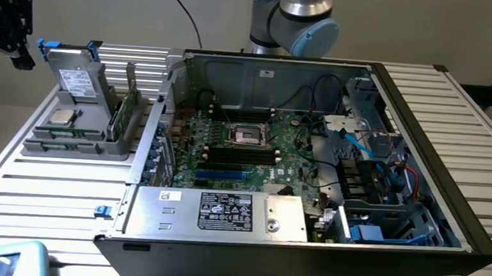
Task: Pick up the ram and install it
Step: 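Pick up the ram and move it above insertion slot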
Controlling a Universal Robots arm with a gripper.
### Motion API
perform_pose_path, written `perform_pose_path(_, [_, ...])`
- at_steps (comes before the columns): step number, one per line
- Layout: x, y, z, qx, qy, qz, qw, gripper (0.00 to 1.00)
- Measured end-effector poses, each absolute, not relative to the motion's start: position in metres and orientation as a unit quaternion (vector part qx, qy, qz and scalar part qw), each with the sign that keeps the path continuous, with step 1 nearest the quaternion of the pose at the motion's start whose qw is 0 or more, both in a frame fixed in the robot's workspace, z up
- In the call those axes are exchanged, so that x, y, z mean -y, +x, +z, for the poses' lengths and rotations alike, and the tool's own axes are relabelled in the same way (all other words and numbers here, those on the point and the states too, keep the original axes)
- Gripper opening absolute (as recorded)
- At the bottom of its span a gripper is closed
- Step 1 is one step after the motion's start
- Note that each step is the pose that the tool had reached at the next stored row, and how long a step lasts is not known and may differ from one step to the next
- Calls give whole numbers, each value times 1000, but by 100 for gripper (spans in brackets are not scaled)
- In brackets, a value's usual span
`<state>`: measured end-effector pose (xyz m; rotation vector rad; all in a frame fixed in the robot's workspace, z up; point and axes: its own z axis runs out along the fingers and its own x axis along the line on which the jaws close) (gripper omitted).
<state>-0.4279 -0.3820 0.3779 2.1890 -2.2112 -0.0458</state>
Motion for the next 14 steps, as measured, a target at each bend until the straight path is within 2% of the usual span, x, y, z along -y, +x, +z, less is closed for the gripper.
perform_pose_path(5, [382, -428, 378, 710, 703, -15, 15, 12])
perform_pose_path(8, [382, -428, 378, 710, 703, -15, 15, 31])
perform_pose_path(11, [382, -427, 377, 710, 703, -15, 15, 36])
perform_pose_path(12, [382, -427, 375, 710, 703, -15, 15, 43])
perform_pose_path(14, [382, -426, 371, 710, 703, -15, 15, 43])
